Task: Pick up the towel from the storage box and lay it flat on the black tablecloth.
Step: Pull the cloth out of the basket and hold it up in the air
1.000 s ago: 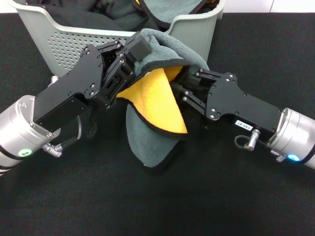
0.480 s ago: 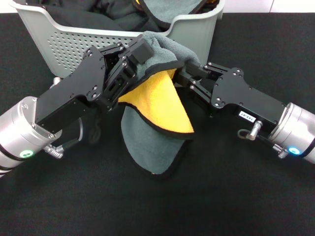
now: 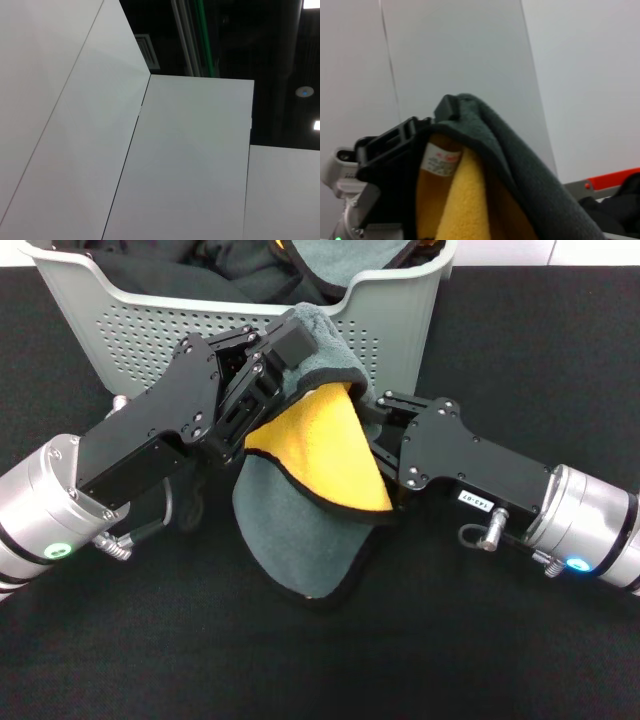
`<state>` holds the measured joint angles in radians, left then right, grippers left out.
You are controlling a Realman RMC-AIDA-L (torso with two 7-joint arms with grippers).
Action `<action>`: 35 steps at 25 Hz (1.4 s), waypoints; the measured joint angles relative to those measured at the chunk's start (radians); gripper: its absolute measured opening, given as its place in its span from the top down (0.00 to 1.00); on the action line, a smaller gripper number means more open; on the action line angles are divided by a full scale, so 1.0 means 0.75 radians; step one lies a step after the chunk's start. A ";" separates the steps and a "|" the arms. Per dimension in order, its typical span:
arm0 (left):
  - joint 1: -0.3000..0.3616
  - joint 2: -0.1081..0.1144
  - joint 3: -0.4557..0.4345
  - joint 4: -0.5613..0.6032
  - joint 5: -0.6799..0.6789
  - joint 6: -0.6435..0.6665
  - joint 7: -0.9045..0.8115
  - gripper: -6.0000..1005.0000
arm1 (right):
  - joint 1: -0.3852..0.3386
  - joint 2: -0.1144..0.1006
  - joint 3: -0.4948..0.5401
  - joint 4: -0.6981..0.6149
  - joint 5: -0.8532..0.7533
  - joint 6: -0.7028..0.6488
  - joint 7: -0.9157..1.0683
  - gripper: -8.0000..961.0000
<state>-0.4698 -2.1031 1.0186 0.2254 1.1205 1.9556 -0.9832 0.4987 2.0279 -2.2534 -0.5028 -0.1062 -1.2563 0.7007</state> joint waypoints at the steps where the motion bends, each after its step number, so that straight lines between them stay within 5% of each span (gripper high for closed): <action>1: 0.000 0.000 0.000 0.000 0.000 0.000 0.000 0.97 | 0.004 0.000 -0.009 -0.001 0.000 0.000 0.000 0.66; 35: -0.078 0.000 0.000 -0.065 -0.010 -0.004 0.030 0.97 | 0.064 0.000 -0.077 -0.031 0.000 0.118 -0.013 0.69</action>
<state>-0.5282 -2.1030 1.0185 0.1763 1.1133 1.9528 -0.9606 0.5468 2.0279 -2.3113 -0.5263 -0.1061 -1.1677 0.6911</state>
